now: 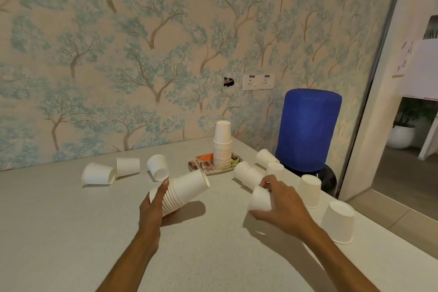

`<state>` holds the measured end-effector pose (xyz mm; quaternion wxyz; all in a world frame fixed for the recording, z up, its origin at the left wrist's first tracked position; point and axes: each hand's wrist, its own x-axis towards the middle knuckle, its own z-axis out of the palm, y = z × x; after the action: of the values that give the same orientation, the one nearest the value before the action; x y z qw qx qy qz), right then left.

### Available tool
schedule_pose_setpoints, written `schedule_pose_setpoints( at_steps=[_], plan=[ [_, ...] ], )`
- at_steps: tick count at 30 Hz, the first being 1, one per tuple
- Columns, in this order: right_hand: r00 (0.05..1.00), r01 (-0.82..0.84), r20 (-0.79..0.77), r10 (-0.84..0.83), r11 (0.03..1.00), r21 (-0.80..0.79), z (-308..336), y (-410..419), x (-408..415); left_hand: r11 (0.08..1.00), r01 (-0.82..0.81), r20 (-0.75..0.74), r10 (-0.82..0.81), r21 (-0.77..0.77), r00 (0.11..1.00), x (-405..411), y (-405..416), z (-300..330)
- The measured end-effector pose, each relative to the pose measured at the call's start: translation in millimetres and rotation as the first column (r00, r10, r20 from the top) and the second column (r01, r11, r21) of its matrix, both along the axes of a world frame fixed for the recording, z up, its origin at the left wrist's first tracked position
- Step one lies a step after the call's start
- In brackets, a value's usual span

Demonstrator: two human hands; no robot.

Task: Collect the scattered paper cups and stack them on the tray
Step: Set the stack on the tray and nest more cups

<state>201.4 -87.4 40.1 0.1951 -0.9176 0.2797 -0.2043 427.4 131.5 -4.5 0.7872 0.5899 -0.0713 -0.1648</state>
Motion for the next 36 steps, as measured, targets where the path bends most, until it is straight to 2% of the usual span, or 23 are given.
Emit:
schedule_pose_setpoints(
  at_steps=[4,7,11,14,17,19,20,24,28,31,33,36],
  plan=[
    [0.974,-0.19,0.152,0.17,0.973,0.134,14.0,23.0,23.8,1.0,0.006,-0.002,-0.006,0.007,1.0,-1.2,-0.7,1.7],
    [0.938,-0.297,0.228,0.262,0.946,0.134,25.0,36.5,50.5,1.0,0.006,0.0,-0.006,0.01,1.0,-2.9,-0.2,2.6],
    [0.925,-0.365,0.144,0.352,0.928,0.071,38.6,50.1,84.1,0.999,0.008,0.015,-0.009,0.042,1.0,-7.3,0.1,6.9],
    [0.893,-0.445,0.125,0.432,0.887,0.121,42.9,59.2,105.3,0.999,-0.006,0.048,0.004,0.05,0.999,-9.0,-0.5,7.0],
    [0.862,-0.478,0.348,0.368,0.818,0.32,38.3,69.6,125.0,1.0,-0.011,0.003,0.011,0.018,1.0,-5.8,0.3,5.6],
    [0.814,-0.52,0.521,0.257,0.723,0.456,28.2,78.7,138.8,1.0,0.0,-0.038,-0.001,-0.024,0.999,-1.9,0.3,3.4],
    [0.803,-0.531,0.556,0.215,0.683,0.502,22.3,84.5,145.6,0.999,0.007,-0.058,-0.01,-0.046,0.998,0.0,0.1,2.4],
    [0.823,-0.519,0.539,0.178,0.618,0.59,-0.7,102.6,164.3,0.992,0.011,-0.133,-0.028,-0.129,0.991,6.0,0.2,0.8],
    [0.846,-0.523,0.464,0.264,0.583,0.622,-15.9,110.4,172.1,0.993,0.008,-0.17,-0.028,-0.118,0.985,8.4,-0.6,1.3],
    [0.841,-0.534,0.475,0.259,0.536,0.654,-21.5,109.5,174.5,0.984,0.059,-0.22,-0.096,-0.171,0.971,10.6,-1.6,4.6],
    [0.823,-0.566,0.513,0.245,0.431,0.703,-27.5,107.5,176.3,0.975,0.104,-0.25,-0.153,-0.198,0.956,13.5,-0.9,6.4],
    [0.812,-0.583,0.542,0.216,0.248,0.774,-36.4,111.8,179.9,0.969,0.183,-0.201,-0.215,-0.168,0.956,19.1,0.6,4.5]
  ],
)
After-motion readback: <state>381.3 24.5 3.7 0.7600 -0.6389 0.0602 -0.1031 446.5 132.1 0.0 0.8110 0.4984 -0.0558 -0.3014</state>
